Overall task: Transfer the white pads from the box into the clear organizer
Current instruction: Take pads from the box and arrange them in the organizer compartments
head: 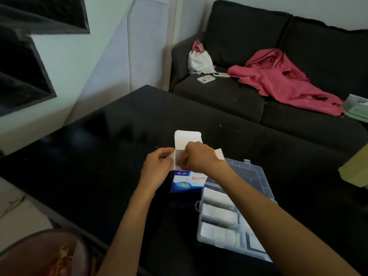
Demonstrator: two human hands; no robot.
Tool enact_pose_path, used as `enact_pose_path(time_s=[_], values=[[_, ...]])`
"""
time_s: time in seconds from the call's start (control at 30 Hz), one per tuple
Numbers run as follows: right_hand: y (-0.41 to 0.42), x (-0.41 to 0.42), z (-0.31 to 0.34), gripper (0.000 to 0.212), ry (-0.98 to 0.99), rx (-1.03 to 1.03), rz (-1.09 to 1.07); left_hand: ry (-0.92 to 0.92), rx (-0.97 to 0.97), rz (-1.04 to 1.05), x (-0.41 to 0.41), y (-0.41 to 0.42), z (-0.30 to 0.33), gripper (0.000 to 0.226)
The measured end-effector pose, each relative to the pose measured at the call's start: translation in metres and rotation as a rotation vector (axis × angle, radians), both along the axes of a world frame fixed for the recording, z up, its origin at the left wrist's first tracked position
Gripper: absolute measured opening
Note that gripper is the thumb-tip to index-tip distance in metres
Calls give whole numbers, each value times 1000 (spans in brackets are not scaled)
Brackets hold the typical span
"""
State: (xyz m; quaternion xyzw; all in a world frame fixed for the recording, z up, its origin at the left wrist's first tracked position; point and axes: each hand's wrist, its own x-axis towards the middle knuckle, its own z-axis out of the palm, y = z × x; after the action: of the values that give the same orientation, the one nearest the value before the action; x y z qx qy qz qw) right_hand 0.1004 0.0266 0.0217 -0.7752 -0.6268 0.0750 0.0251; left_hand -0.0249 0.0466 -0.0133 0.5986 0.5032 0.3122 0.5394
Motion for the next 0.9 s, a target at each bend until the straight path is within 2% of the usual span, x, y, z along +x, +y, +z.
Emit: enact_pose_path(time_s=[0.2, 0.3, 0.43, 0.5, 0.57, 0.63, 0.73, 0.83, 0.9], values=[[-15, 14, 9, 13, 255, 132, -43, 11, 65, 8, -1, 2, -2, 30], [-29, 23, 23, 9, 514, 206, -113, 67, 113, 38, 1, 0, 1, 31], [-48, 33, 33, 6, 956, 292, -247, 277, 381, 199, 4, -12, 14, 28], [-57, 38, 37, 13, 1164, 289, -310, 276, 580, 269, 6, -19, 22, 26], [-70, 44, 40, 23, 1279, 268, -329, 189, 748, 284, 11, -29, 31, 27], [-86, 50, 43, 26, 1337, 213, -347, 81, 828, 200, 18, -43, 40, 27], [-112, 58, 43, 24, 1331, 109, -340, 41, 792, -1, 32, -67, 50, 34], [-136, 67, 36, 18, 1212, 63, -362, 79, 610, -229, 50, -79, 45, 35], [-147, 72, 31, 15, 1139, 61, -391, 62, 465, -374, 60, -79, 38, 26]])
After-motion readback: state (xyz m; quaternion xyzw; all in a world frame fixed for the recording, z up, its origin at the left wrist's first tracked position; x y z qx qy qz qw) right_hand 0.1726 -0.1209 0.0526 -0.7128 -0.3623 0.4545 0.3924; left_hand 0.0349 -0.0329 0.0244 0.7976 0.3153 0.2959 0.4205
